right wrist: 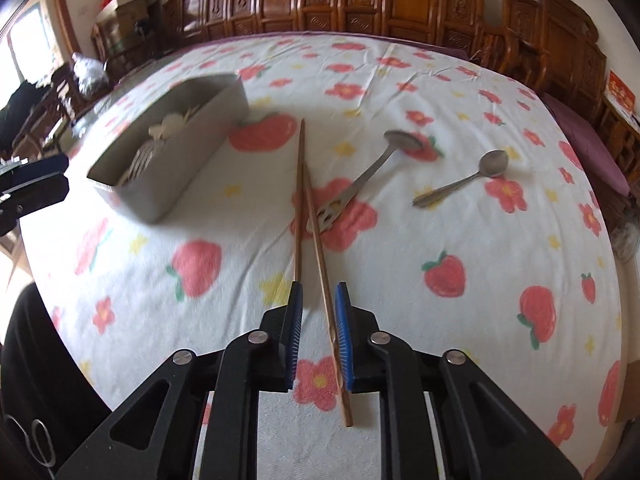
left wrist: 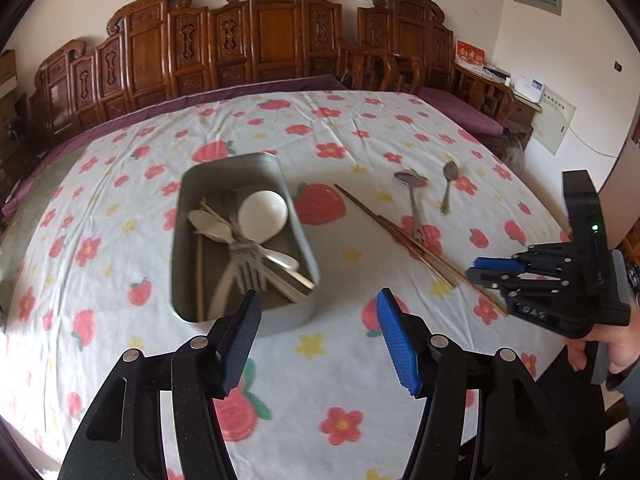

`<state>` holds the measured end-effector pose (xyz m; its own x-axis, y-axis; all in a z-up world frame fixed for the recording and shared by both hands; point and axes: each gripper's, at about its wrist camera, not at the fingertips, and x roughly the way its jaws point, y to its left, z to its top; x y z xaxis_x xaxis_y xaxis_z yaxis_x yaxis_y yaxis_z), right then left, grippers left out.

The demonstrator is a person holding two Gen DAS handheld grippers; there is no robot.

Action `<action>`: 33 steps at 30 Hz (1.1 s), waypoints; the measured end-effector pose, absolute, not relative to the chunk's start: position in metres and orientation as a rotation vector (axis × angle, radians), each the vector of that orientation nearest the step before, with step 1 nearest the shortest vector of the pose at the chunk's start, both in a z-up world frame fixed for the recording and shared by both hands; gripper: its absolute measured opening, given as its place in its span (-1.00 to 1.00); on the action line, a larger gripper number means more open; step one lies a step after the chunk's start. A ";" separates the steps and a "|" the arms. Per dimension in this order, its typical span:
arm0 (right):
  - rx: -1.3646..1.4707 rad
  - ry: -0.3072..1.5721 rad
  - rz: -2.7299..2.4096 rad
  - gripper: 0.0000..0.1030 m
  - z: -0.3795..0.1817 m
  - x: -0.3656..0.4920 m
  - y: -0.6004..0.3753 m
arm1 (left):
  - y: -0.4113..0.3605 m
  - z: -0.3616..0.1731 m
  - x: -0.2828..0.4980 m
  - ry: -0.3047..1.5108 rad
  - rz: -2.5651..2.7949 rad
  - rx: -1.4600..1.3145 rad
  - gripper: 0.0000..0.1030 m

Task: Organize utensils
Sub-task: 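Grasp a wooden chopstick from the table with the right gripper and lift it, then grasp another wooden chopstick with the left gripper while the right gripper holds its chopstick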

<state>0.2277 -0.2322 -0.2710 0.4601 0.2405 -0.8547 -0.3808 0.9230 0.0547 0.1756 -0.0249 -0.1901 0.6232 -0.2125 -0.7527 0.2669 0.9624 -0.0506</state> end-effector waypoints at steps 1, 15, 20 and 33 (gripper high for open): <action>-0.166 1.029 0.382 -0.73 -0.275 0.229 -0.232 | -0.031 -0.192 0.174 0.860 -0.280 0.072 0.11; -0.175 1.049 0.364 -0.89 -0.279 0.232 -0.242 | -0.081 -0.207 0.166 0.905 -0.307 0.104 0.11; -0.107 1.008 0.338 -0.89 -0.254 0.218 -0.263 | -0.094 -0.211 0.166 0.912 -0.308 0.115 0.11; -0.008 0.890 0.340 -0.89 -0.203 0.199 -0.298 | -0.127 -0.225 0.203 0.964 -0.272 0.108 0.11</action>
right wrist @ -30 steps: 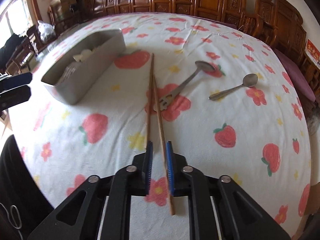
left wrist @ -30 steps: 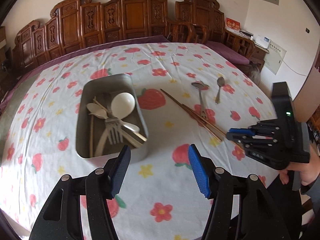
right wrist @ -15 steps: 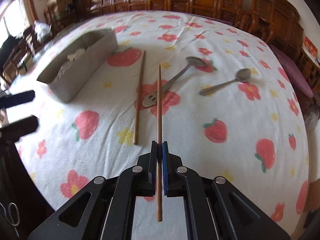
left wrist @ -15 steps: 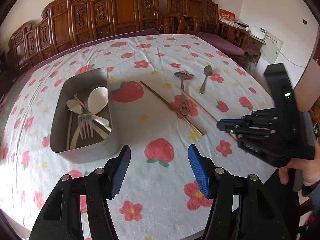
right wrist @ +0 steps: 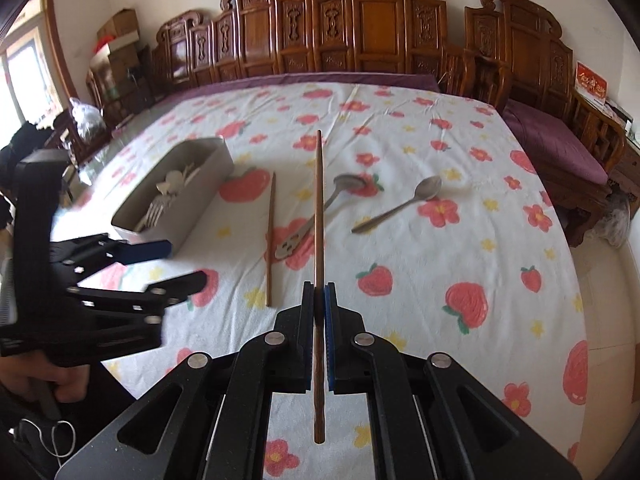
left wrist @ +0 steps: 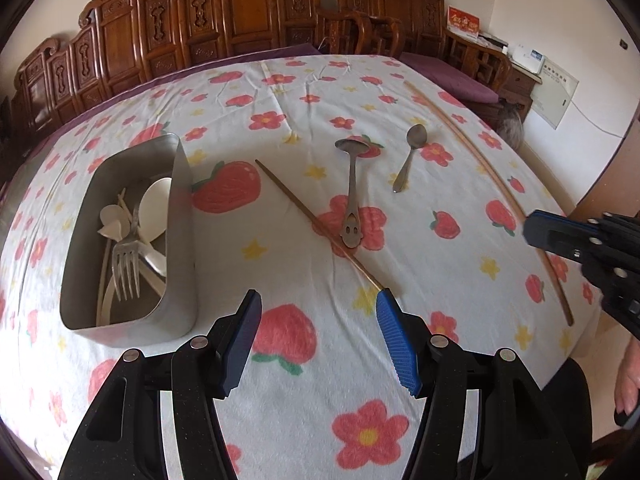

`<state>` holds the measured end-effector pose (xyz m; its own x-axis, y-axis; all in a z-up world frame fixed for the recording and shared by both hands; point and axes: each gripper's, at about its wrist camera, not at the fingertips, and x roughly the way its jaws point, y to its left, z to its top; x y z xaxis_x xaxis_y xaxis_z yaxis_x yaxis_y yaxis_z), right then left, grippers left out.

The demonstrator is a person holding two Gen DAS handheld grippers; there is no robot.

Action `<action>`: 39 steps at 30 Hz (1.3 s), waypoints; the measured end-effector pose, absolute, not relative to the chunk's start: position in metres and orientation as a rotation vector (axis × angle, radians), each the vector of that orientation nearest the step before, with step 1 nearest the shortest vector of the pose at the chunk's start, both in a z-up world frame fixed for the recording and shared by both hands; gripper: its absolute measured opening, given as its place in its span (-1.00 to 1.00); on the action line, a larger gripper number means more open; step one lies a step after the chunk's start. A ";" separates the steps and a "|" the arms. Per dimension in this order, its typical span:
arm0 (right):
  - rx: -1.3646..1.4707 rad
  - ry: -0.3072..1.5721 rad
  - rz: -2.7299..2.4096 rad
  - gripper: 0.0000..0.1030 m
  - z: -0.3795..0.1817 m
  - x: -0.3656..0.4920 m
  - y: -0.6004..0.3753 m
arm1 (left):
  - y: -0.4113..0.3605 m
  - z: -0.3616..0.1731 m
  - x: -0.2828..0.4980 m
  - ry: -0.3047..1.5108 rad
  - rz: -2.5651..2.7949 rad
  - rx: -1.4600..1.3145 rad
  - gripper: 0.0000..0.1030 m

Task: Organize utensils
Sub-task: 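Grasp another wooden chopstick with the left gripper while the right gripper holds its chopstick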

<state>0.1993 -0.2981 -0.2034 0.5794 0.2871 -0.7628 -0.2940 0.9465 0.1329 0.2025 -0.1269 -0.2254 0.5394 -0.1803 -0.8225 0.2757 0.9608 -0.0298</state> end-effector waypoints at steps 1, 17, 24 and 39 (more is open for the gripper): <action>-0.014 0.892 0.342 -0.89 -0.203 0.200 -0.298 | -0.128 -0.227 0.207 0.972 -0.268 0.107 0.11; 0.036 0.902 0.331 -0.89 -0.202 0.212 -0.325 | -0.147 -0.254 0.298 1.110 -0.178 0.011 -0.27; 0.047 0.910 0.327 -0.89 -0.204 0.213 -0.328 | -0.150 -0.269 0.315 1.166 -0.134 -0.012 -0.56; 0.045 0.919 0.342 -0.89 -0.206 0.213 -0.324 | -0.162 -0.269 0.314 1.182 -0.081 0.178 -0.90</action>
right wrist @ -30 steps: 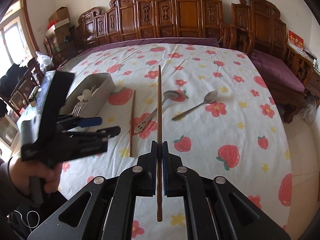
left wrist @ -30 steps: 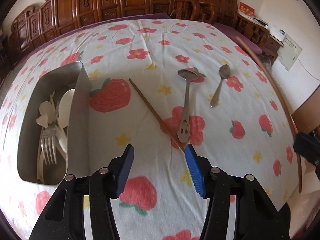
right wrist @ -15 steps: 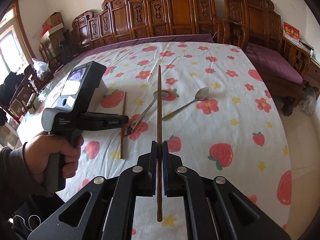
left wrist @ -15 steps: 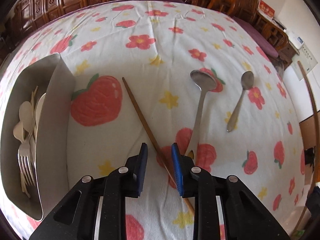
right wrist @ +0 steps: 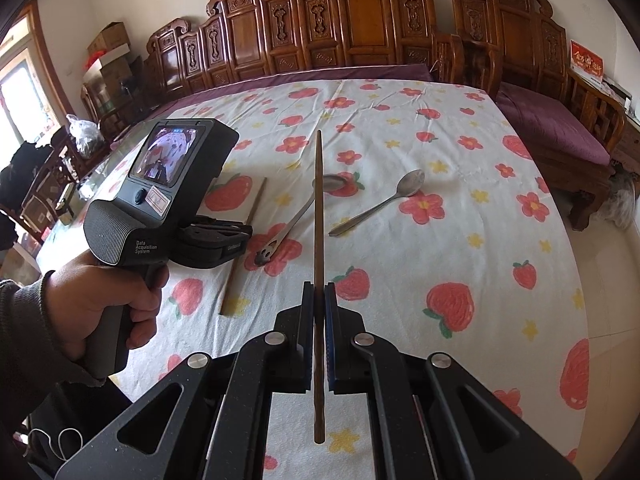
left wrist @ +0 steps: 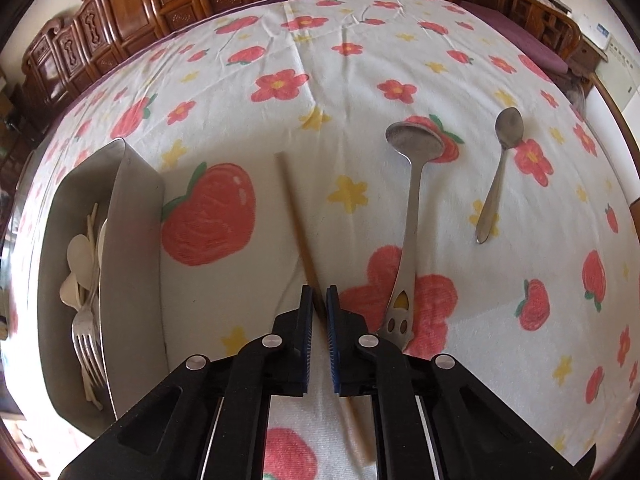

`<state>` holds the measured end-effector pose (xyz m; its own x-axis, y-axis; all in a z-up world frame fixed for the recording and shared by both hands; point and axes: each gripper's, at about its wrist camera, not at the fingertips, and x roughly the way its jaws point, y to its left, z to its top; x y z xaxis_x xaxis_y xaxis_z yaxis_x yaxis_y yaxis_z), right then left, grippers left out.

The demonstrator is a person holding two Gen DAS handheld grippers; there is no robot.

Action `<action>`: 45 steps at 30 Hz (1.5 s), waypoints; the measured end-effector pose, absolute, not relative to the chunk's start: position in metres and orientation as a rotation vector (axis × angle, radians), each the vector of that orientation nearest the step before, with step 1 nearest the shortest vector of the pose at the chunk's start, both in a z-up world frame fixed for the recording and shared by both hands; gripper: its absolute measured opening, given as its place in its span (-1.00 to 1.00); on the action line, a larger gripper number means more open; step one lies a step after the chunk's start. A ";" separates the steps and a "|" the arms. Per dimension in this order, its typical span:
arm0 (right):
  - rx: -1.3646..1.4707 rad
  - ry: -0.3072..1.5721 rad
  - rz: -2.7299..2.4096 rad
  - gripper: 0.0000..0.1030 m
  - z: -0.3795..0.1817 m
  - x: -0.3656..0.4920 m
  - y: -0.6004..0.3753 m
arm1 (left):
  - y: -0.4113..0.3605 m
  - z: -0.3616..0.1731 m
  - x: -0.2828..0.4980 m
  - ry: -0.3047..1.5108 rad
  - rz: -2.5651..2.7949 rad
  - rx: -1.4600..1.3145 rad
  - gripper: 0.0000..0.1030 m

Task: Organize utensils
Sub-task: 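Grasp another wooden chopstick with the left gripper while the right gripper holds its chopstick, then lower the chopstick into the tray and open the left gripper while the right gripper carries its chopstick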

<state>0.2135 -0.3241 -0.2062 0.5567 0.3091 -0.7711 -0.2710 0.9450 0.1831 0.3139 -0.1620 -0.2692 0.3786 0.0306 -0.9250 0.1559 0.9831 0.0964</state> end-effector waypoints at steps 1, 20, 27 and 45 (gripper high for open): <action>0.045 0.919 0.343 -0.89 -0.206 0.213 -0.324 | -0.161 -0.269 0.313 1.181 -0.080 0.175 -0.91; 0.044 0.912 0.353 -0.88 -0.204 0.213 -0.321 | -0.159 -0.225 0.272 1.038 -0.186 0.181 -0.92; 0.037 0.917 0.365 -0.88 -0.207 0.212 -0.316 | -0.141 -0.214 0.257 1.009 -0.207 0.168 -0.92; -0.034 0.896 0.386 -0.89 -0.206 0.201 -0.289 | -0.089 -0.180 0.230 0.927 -0.243 0.106 -0.92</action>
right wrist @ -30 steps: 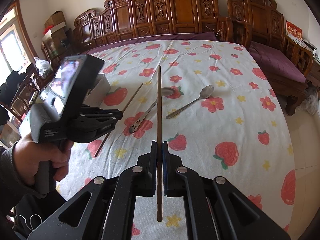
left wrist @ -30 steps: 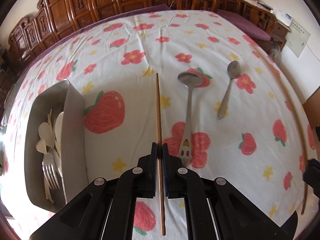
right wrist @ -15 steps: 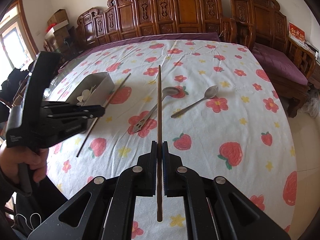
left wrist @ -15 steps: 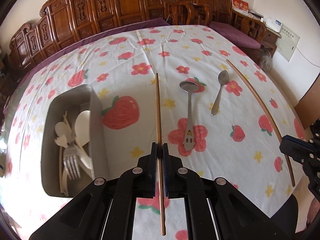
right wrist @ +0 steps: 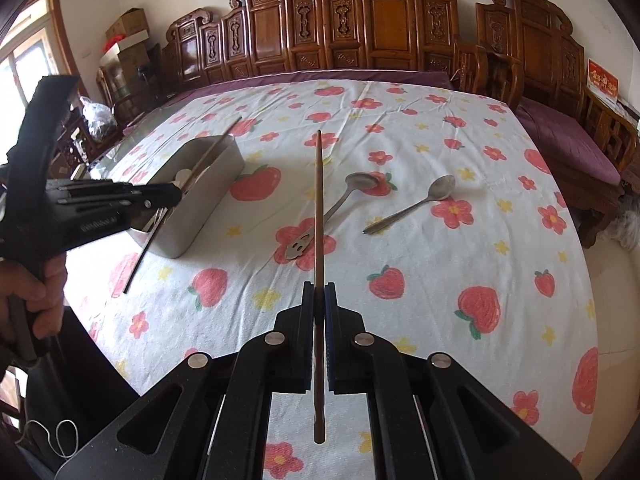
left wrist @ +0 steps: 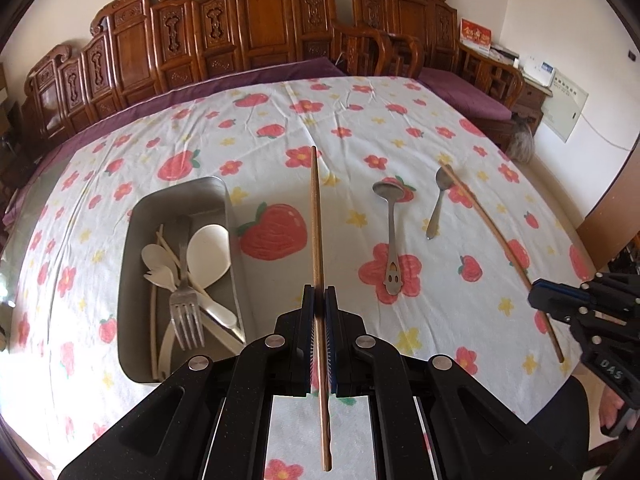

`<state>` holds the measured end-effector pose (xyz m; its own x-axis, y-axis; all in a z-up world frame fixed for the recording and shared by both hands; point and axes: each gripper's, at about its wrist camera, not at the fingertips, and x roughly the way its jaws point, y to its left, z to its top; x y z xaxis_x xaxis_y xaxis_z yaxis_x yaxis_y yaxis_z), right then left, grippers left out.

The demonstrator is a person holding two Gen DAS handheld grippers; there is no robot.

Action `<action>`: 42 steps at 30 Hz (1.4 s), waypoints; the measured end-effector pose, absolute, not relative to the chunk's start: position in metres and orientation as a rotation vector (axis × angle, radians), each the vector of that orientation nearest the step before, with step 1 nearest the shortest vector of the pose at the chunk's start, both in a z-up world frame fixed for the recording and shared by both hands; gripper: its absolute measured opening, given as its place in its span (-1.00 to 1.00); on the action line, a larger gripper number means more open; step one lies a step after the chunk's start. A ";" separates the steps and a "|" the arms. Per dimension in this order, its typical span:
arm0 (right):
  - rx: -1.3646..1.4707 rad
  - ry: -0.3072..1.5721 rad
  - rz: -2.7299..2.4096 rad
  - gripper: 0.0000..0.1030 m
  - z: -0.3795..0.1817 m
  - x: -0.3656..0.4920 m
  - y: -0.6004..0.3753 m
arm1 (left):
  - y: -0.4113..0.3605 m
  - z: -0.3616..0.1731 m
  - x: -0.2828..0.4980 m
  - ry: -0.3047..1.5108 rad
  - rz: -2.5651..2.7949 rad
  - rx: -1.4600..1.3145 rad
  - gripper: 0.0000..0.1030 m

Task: Organize utensils
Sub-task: 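Lower the chopstick into the tray and open the left gripper while the right gripper carries its chopstick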

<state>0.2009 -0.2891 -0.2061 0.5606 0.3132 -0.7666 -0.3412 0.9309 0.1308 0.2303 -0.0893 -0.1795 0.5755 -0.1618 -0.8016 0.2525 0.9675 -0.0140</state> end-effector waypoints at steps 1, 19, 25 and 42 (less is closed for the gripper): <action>-0.032 0.891 0.387 -0.89 -0.205 0.200 -0.288 | -0.084 -0.177 0.229 0.922 -0.246 0.094 -0.92; -0.049 0.862 0.445 -0.89 -0.128 0.235 -0.225 | 0.002 -0.130 0.244 0.944 -0.250 -0.016 -0.92; -0.048 0.845 0.482 -0.89 -0.106 0.255 -0.192 | 0.030 -0.126 0.260 0.940 -0.236 -0.022 -0.92; -0.096 0.917 0.522 -0.88 -0.135 0.276 -0.126 | 0.052 -0.190 0.308 1.003 -0.229 -0.105 -0.92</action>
<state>0.2762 -0.1258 -0.1351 0.4934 0.3899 -0.7775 -0.4702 0.8716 0.1387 0.3083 0.0524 -0.1901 0.5163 -0.2384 -0.8225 0.1423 0.9710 -0.1921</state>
